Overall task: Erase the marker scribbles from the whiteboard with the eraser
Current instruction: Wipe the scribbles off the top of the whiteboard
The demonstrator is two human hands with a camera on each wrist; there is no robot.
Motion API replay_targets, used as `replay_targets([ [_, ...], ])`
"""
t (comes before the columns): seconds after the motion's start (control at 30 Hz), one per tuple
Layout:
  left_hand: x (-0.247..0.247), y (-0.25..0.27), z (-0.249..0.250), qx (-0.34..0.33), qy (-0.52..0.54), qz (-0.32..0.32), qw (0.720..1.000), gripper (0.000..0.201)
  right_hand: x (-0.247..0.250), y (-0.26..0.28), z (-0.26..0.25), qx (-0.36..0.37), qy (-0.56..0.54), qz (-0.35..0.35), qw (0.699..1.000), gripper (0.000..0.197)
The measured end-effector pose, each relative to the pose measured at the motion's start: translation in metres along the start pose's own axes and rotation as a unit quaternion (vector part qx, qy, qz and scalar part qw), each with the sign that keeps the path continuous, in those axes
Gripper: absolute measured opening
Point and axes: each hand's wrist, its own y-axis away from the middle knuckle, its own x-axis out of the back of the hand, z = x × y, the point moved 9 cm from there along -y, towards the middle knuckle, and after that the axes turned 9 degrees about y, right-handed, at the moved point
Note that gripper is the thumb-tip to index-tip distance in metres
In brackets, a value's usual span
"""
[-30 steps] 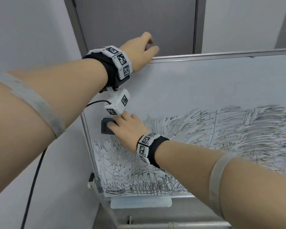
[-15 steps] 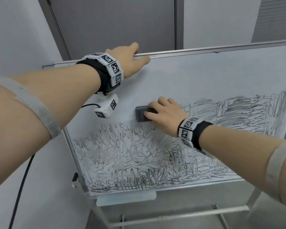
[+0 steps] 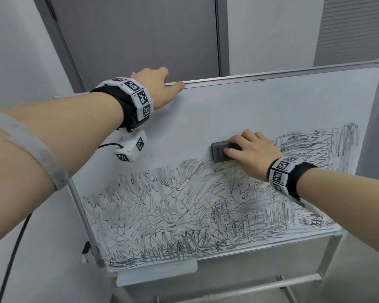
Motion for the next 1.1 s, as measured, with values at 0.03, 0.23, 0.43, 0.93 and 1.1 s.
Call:
replay_targets([
  [0.03, -0.001, -0.001, -0.001, 0.002, -0.009, -0.002, 1.000, 0.058, -0.001, 0.005, 0.008, -0.017, 0.002, -0.007, 1.000, 0.038],
  [0.23, -0.009, -0.008, 0.022, 0.003, -0.024, -0.014, 1.000, 0.061, 0.002, 0.011, 0.020, -0.060, -0.020, -0.013, 0.998, 0.037],
  [0.43, -0.042, -0.021, 0.124, -0.096, 0.052, -0.090, 0.990, 0.057, 0.015, -0.019, -0.028, -0.028, -0.086, 0.028, 0.996, 0.041],
  [0.93, -0.060, -0.060, 0.193, -0.112, 0.038, 0.018, 0.993, 0.043, -0.029, 0.076, 0.102, -0.136, -0.096, -0.008, 0.986, 0.046],
  [1.1, -0.064, -0.071, 0.203, -0.105, 0.001, 0.017, 0.994, 0.048, -0.034, 0.085, 0.117, -0.163, -0.102, -0.019, 0.981, 0.044],
])
